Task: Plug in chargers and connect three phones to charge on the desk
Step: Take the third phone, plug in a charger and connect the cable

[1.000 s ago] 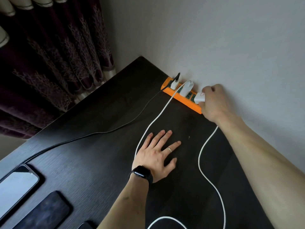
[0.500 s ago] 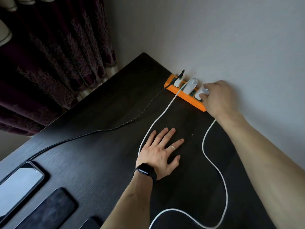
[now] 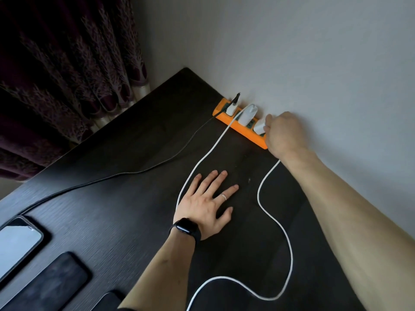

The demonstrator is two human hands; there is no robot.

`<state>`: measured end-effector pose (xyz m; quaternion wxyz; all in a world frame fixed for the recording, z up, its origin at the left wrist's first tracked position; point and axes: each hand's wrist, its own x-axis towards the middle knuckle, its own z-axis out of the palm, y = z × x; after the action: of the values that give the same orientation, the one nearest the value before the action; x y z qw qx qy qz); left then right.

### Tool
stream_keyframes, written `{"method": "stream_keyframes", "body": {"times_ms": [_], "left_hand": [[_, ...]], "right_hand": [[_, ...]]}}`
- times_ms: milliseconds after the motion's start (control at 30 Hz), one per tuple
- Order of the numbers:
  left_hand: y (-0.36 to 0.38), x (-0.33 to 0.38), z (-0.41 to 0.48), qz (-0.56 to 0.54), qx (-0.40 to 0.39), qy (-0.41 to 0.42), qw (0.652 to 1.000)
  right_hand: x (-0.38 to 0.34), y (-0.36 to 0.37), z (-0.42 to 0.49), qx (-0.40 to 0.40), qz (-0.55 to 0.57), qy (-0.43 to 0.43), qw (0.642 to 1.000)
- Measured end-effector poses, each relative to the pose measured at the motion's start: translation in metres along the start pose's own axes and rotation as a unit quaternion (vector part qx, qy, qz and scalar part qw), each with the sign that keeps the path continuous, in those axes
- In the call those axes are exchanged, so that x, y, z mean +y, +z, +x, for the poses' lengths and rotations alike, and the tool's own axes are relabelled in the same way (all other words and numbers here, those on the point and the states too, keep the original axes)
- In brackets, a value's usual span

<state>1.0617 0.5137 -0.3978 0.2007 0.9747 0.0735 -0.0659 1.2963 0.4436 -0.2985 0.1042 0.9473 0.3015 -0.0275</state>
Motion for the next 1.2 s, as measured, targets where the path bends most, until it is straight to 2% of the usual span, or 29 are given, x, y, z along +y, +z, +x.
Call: {"method": "stream_keyframes", "body": {"times_ms": [167,267,467,733,800,867,967,1033,1200], "left_hand": [[0.001,0.003,0.001,-0.004,-0.006,0.004,1.000],[0.001,0.000,0.001,-0.006,-0.014,0.004,1.000],[0.001,-0.003,0.002,-0.012,-0.017,0.009,1.000],[0.006,0.000,-0.001,-0.005,-0.001,0.000,1.000],[0.003,0.000,-0.001,0.000,0.003,-0.001,1.000],[0.003,0.001,-0.001,0.007,0.018,-0.002,1.000],[0.005,-0.002,0.001,0.027,0.032,-0.005,0.999],[0.006,-0.004,0.001,0.037,0.033,-0.010,0.999],[0.007,0.002,-0.001,0.057,0.012,-0.022,0.998]], "right_hand": [[-0.020,0.005,-0.005,0.039,0.047,0.008,0.998],[-0.030,0.005,0.002,0.040,0.031,0.029,0.998],[-0.013,0.025,0.003,0.050,0.013,0.007,0.999],[-0.024,0.015,-0.010,0.040,0.113,0.032,0.992],[-0.025,0.006,-0.017,0.014,0.201,0.040,0.979],[-0.024,-0.004,-0.040,0.041,0.371,0.081,0.924],[-0.023,-0.005,-0.115,0.181,0.571,0.218,0.771],[-0.029,0.011,-0.181,0.198,0.636,0.280,0.691],[-0.046,0.048,-0.336,0.153,0.682,0.416,0.581]]}}
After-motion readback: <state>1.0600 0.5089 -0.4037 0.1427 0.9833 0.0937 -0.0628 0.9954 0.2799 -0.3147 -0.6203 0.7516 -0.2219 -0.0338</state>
